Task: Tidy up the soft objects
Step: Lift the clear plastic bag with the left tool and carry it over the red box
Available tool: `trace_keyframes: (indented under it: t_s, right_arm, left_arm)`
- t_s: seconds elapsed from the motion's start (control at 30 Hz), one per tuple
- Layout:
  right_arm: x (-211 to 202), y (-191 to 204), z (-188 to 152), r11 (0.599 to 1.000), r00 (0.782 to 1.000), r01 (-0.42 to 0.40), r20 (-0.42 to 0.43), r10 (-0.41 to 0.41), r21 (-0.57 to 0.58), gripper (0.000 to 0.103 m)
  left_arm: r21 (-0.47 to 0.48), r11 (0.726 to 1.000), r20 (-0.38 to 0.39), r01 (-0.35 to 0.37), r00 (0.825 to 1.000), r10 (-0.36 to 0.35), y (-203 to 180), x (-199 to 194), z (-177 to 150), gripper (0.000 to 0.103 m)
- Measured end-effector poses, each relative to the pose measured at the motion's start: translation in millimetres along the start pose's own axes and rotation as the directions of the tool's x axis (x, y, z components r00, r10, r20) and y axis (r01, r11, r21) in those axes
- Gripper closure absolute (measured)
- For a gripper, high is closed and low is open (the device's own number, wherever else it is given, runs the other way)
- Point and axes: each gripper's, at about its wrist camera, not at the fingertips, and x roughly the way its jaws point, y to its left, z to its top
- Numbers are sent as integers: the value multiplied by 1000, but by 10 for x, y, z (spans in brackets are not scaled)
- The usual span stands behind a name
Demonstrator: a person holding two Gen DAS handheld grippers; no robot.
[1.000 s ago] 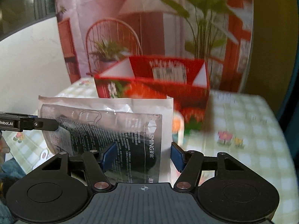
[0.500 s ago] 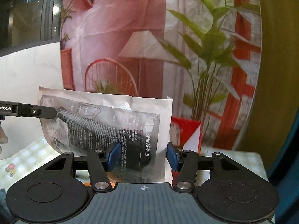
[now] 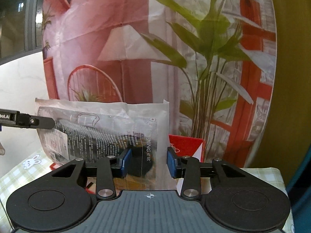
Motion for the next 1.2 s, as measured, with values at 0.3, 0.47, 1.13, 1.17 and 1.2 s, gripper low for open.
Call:
trace_keyframes:
  t_s: [0.3,0.47,1.13,1.17,1.2]
  right_arm:
    - [349,-198,-79,998,996,-4,-84,10,62,68]
    - [383,-311,-84,996,995,5,-97,3,88,69]
    - [711,-383,-283,995,969,32,-248,-7,97,76]
    - [729,-381,-290,995,966,36,-257,-10,97,77]
    - [747,-378,-296,995,964,38,-265,-11,96,78]
  left_arm:
    - [40,999,-44,13,999,-11,26,254,86,47]
    - [45,998,-80,43,996,-39,-29,369,102,47]
    - [30,999,-222,-29,974,35,110,825,-160,47]
    - [29,999,-224,-32,974,38,117,833,-159,47]
    - [31,999,-221,-35,974,41,119,828,-152,47]
